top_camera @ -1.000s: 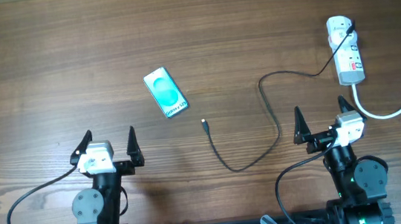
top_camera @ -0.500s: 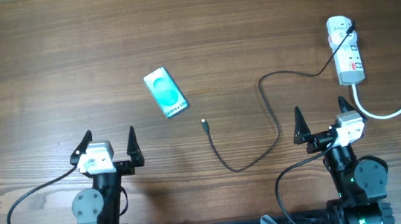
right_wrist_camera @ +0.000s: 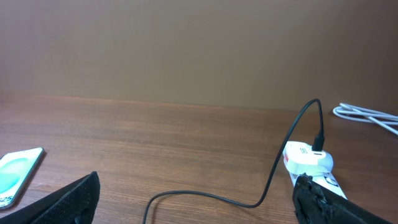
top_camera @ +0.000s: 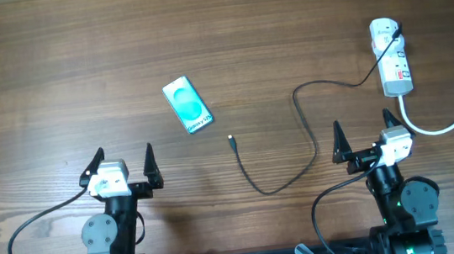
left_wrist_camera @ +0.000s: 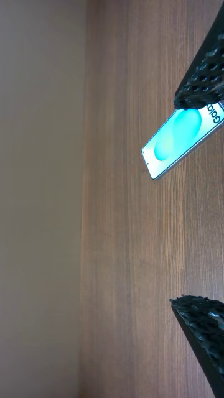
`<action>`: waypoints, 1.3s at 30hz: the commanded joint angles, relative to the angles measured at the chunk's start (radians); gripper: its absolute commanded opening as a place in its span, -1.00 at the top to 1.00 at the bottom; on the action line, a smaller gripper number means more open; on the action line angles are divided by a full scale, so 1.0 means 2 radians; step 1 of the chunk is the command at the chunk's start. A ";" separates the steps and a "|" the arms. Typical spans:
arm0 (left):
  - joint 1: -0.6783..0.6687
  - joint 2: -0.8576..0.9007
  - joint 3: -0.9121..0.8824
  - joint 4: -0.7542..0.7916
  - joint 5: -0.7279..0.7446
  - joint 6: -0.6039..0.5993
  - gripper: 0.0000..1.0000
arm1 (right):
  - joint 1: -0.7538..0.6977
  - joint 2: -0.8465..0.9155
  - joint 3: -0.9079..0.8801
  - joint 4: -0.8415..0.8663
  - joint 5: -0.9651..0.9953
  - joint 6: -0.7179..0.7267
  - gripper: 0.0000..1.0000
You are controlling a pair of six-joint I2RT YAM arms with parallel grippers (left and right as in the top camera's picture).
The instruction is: Plug charger to phone and switch on socket
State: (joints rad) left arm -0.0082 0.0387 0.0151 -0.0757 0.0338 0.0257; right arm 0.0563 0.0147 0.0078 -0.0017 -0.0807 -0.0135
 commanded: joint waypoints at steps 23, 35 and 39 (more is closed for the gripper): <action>-0.004 0.001 -0.005 0.000 -0.005 0.010 -1.00 | -0.002 0.000 -0.001 0.002 0.006 -0.006 -0.99; -0.004 0.001 0.011 0.069 0.163 -0.048 -1.00 | -0.002 0.000 -0.001 0.002 0.006 -0.006 -1.00; -0.003 0.002 0.080 0.017 0.123 -0.202 -1.00 | -0.002 0.000 -0.001 0.002 0.007 -0.006 -1.00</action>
State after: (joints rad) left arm -0.0082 0.0418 0.0589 0.0040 0.2901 -0.1413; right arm 0.0563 0.0147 0.0078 -0.0017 -0.0811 -0.0135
